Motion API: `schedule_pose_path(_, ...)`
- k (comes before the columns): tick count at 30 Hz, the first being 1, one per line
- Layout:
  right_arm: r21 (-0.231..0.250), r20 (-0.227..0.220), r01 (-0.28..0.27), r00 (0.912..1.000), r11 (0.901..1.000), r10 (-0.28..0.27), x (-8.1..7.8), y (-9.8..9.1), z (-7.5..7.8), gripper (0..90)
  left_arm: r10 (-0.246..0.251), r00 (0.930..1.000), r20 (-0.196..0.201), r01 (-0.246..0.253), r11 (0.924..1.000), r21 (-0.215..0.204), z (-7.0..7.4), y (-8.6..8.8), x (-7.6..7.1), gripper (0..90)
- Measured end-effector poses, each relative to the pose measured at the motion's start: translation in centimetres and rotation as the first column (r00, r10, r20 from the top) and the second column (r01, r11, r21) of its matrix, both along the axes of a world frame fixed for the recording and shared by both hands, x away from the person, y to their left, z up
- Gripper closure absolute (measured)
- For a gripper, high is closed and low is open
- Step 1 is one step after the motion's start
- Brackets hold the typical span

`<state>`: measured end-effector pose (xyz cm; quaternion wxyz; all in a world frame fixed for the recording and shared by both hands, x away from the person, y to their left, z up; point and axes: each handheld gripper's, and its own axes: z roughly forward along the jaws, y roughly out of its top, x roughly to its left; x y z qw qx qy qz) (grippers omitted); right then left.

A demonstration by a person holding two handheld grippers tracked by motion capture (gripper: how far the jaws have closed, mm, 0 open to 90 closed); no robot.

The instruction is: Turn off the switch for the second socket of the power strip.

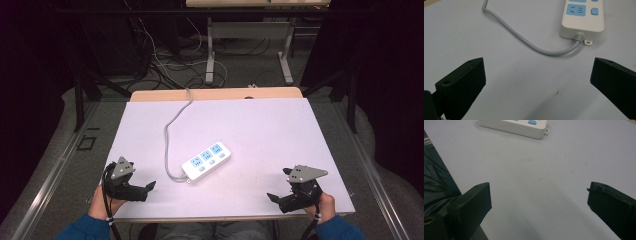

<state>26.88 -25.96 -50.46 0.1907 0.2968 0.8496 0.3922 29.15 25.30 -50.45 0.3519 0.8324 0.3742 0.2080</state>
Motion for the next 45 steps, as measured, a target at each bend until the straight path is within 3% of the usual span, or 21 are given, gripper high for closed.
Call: schedule_pose_path(45,-0.011,-0.008,-0.004,1.0,0.9999,0.004,0.1,0.0,0.0,4.5,0.001,0.999,0.044,-0.001,1.0,-0.004,-0.6,1.8,-2.4,0.3)
